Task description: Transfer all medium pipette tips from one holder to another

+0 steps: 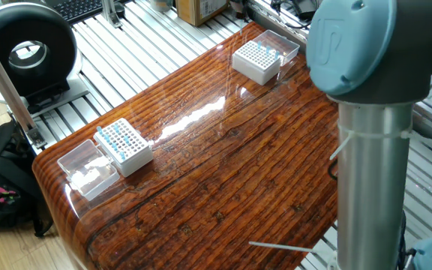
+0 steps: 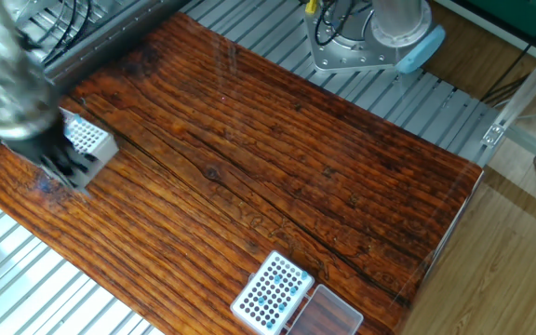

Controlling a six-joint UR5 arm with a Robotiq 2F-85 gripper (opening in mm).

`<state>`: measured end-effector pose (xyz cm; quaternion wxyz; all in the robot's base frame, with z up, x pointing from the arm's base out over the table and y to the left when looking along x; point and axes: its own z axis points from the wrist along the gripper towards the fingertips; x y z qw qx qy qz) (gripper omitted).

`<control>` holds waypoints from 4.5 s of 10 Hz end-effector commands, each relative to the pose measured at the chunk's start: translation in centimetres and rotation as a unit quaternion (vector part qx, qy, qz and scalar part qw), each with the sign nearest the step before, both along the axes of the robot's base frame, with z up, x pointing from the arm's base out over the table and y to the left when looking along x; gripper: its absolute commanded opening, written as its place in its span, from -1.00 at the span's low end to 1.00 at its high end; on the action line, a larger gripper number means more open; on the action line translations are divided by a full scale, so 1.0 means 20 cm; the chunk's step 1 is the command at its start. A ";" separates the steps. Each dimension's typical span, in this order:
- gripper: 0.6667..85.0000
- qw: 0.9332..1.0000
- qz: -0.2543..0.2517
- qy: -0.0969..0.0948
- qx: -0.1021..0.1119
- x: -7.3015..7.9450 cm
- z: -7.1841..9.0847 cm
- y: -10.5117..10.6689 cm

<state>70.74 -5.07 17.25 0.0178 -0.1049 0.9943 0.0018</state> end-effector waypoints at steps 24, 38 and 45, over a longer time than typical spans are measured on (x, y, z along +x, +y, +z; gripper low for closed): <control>-0.98 0.999 0.012 -0.016 0.036 -0.44 -0.16 1.10; -0.98 0.997 -0.029 -0.058 0.048 -0.57 -0.22 1.32; -0.98 0.997 -0.034 -0.057 0.038 -0.60 -0.27 1.33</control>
